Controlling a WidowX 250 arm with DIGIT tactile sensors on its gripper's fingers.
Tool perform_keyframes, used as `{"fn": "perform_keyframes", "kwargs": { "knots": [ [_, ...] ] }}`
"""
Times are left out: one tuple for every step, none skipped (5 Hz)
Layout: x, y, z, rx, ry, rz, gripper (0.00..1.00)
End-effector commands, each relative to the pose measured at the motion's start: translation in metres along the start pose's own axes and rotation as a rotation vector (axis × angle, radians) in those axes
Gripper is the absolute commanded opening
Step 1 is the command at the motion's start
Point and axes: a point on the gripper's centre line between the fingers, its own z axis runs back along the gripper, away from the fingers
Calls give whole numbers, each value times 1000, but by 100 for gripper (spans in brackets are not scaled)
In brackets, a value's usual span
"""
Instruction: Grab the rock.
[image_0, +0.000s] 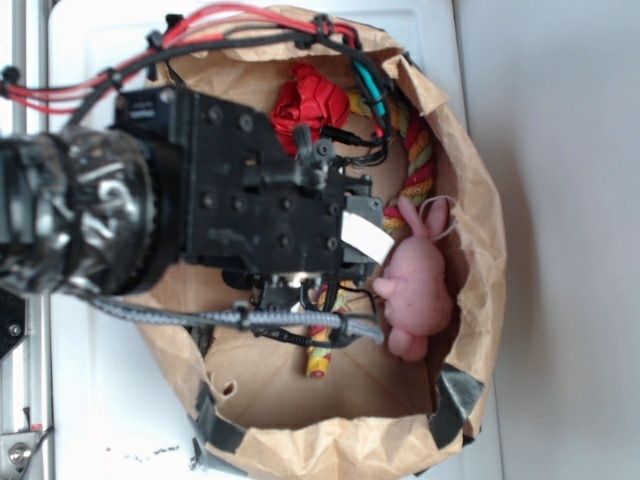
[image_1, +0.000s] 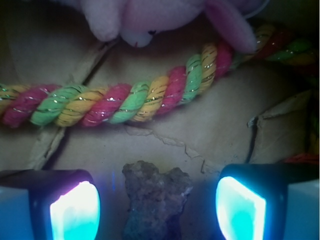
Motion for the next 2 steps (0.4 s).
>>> {"fn": "perform_keyframes", "kwargs": {
  "knots": [
    [10,-14,10,-7,2,-38,100],
    [17,-18,-5,23,20,-29,100]
  ]
}}
